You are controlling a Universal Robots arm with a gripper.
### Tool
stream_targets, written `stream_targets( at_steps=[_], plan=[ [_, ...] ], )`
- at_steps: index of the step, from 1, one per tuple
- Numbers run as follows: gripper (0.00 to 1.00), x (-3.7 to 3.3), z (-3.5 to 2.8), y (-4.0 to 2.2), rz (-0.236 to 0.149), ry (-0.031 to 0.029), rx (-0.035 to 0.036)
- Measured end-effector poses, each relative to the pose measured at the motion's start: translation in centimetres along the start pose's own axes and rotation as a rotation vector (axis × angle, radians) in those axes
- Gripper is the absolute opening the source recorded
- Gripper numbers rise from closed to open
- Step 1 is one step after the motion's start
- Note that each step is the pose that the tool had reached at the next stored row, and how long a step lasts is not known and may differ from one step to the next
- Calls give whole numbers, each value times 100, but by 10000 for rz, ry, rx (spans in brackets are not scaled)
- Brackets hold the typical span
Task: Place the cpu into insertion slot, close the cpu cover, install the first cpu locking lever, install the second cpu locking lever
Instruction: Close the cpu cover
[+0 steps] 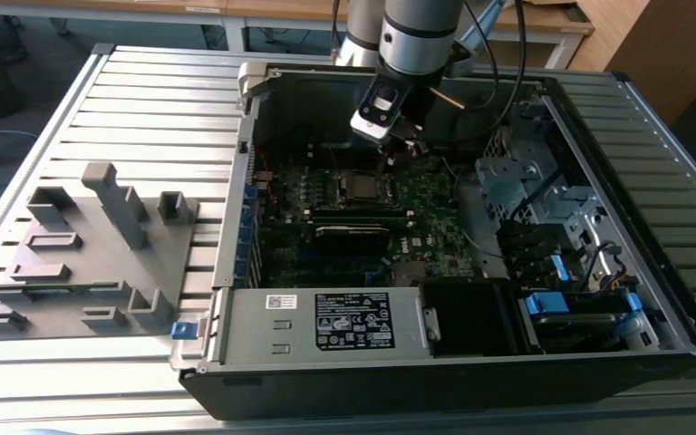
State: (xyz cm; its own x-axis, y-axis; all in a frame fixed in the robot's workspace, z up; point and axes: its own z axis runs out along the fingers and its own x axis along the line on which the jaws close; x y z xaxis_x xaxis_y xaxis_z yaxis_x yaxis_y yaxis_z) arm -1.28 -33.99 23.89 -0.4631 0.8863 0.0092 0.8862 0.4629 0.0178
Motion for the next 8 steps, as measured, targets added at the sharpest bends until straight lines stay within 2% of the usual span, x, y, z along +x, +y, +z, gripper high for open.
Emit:
stream_targets(
  at_steps=[8],
  plan=[
    [11,0,3,0,-1269,22,11]
  ],
)
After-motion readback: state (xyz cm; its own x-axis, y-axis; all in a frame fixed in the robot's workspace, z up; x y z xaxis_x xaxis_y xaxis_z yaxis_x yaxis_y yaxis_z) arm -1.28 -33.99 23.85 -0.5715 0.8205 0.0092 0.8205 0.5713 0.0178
